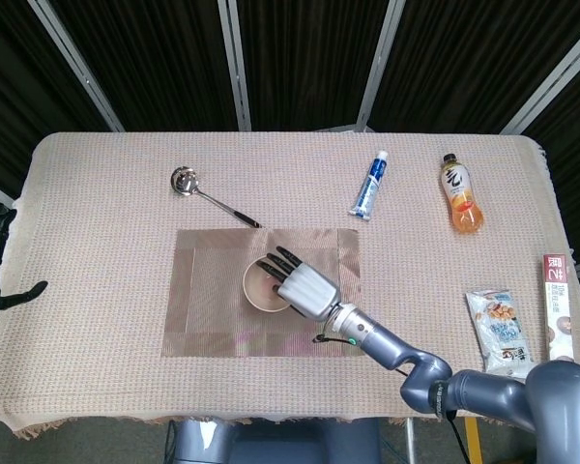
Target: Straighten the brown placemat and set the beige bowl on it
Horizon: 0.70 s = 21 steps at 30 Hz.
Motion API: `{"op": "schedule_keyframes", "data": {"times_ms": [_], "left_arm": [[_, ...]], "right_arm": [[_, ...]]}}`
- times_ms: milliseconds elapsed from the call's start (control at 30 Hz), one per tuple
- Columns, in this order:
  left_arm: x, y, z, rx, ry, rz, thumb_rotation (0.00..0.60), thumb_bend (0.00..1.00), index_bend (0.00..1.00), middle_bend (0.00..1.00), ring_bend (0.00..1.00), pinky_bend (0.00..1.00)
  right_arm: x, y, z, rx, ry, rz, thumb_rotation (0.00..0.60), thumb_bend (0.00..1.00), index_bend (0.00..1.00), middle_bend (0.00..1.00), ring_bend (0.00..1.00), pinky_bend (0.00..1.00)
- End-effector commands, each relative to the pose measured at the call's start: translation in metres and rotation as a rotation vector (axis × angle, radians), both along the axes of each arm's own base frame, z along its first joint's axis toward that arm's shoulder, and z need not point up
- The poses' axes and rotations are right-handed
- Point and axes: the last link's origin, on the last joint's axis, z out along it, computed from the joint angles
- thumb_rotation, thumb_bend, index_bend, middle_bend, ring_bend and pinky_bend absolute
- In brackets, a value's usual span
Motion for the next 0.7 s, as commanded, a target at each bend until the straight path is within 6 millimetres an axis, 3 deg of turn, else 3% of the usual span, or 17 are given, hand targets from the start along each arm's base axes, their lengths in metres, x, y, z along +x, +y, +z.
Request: {"op": "schedule_keyframes", "data": {"times_ms": [33,267,367,433,467,533,567,633,700], "left_arm": [[0.0,-0.001,0.001,0.004,-0.002,0.001,0.6,0.0,0.0,0.0,0.0,0.0],[-0.001,0.0,0.002,0.001,-0.007,0.003,0.6,0.0,0.0,0.0,0.0,0.0],[0.0,0.0,0.001,-0.001,-0.008,0.001,0.6,0.0,0.0,0.0,0.0,0.0],[0.0,0.0,0.001,-0.001,-0.009,0.0,0.6,0.0,0.0,0.0,0.0,0.0],[0.0,0.0,0.001,0.0,-0.009,0.0,0.6,0.0,0.0,0.0,0.0,0.0],[0.0,0.0,0.001,0.001,-0.009,0.0,0.6,0.0,0.0,0.0,0.0,0.0],[0.0,0.0,0.001,0.001,-0.01,0.001,0.6,0.0,0.0,0.0,0.0,0.0],[-0.001,0.0,0.001,0.0,-0.01,0.003,0.6,0.0,0.0,0.0,0.0,0.0],[-0.001,0.0,0.001,-0.001,-0.011,0.005,0.6,0.0,0.0,0.0,0.0,0.0]], "right_arm": [[0.008,0.004,-0.012,0.004,0.011,0.006,0.6,0.35,0.8,0.04,0.0,0.0],[0.004,0.003,-0.018,-0.015,0.039,-0.001,0.6,0.35,0.79,0.04,0.0,0.0],[0.004,0.003,-0.02,-0.018,0.043,-0.003,0.6,0.35,0.71,0.04,0.0,0.0],[0.005,0.003,-0.022,-0.02,0.048,-0.003,0.6,0.29,0.6,0.04,0.0,0.0],[0.006,0.003,-0.022,-0.02,0.05,-0.003,0.6,0.25,0.48,0.03,0.0,0.0],[0.006,0.003,-0.024,-0.021,0.055,-0.008,0.6,0.11,0.14,0.01,0.0,0.0],[0.006,0.003,-0.025,-0.019,0.059,-0.014,0.6,0.07,0.04,0.0,0.0,0.0],[0.005,0.003,-0.025,-0.011,0.064,-0.031,0.6,0.0,0.0,0.0,0.0,0.0],[0.006,0.003,-0.023,-0.003,0.058,-0.052,0.6,0.0,0.0,0.0,0.0,0.0]]}}
